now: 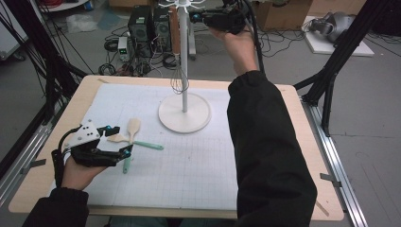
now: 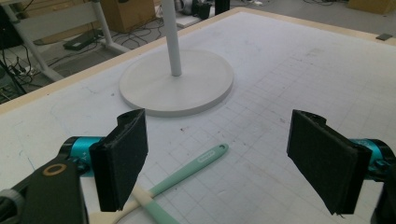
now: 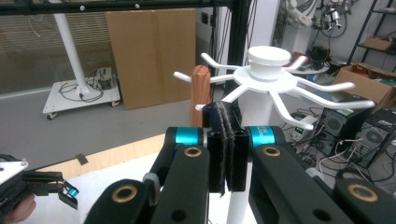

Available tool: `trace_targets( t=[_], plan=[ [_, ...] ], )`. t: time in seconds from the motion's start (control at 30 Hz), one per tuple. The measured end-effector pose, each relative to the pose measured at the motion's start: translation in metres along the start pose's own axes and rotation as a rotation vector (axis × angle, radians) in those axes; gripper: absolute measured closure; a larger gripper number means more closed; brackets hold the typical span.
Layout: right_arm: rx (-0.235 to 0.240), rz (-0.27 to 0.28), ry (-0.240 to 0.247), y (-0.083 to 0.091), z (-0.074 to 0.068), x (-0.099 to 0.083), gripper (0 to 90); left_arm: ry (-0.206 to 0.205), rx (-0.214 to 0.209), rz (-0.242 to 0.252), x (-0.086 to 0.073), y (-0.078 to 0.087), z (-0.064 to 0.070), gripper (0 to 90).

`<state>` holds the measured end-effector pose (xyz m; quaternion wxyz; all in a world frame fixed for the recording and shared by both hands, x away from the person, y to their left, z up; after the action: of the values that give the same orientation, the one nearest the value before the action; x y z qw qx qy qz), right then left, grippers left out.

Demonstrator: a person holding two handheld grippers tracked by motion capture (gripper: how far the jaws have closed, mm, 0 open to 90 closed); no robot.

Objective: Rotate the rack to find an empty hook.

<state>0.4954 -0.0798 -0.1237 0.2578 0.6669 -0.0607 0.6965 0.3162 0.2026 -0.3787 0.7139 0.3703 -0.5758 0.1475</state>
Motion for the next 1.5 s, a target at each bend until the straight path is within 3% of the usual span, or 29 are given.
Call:
trace_targets(
  t=[0.87,1.17,1.5],
  plan=[
    [-0.033,-0.008,0.031,-0.015,-0.017,0.007,89.4,0.001,0.001,0.006,0.001,0.001,0.000,20.9],
    [-0.022,-0.002,0.026,-0.005,-0.021,0.000,89.3,-0.001,0.001,0.003,0.001,0.001,0.000,20.9],
    [0.020,-0.003,0.013,0.007,-0.032,-0.016,80.5,0.006,0.008,0.001,0.000,0.001,-0.001,20.9]
  ],
)
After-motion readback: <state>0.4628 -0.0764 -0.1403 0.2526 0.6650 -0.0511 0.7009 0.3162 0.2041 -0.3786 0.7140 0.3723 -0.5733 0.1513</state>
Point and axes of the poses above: each handheld gripper's, and its own axes: y roughly backward along the jaws, x roughly out of its top, z roughly to its right, the point moved 6 cm from there along -y, roughly forward along the jaws, and after that the axes turned 6 degrees about y, right-handed, at the moved point
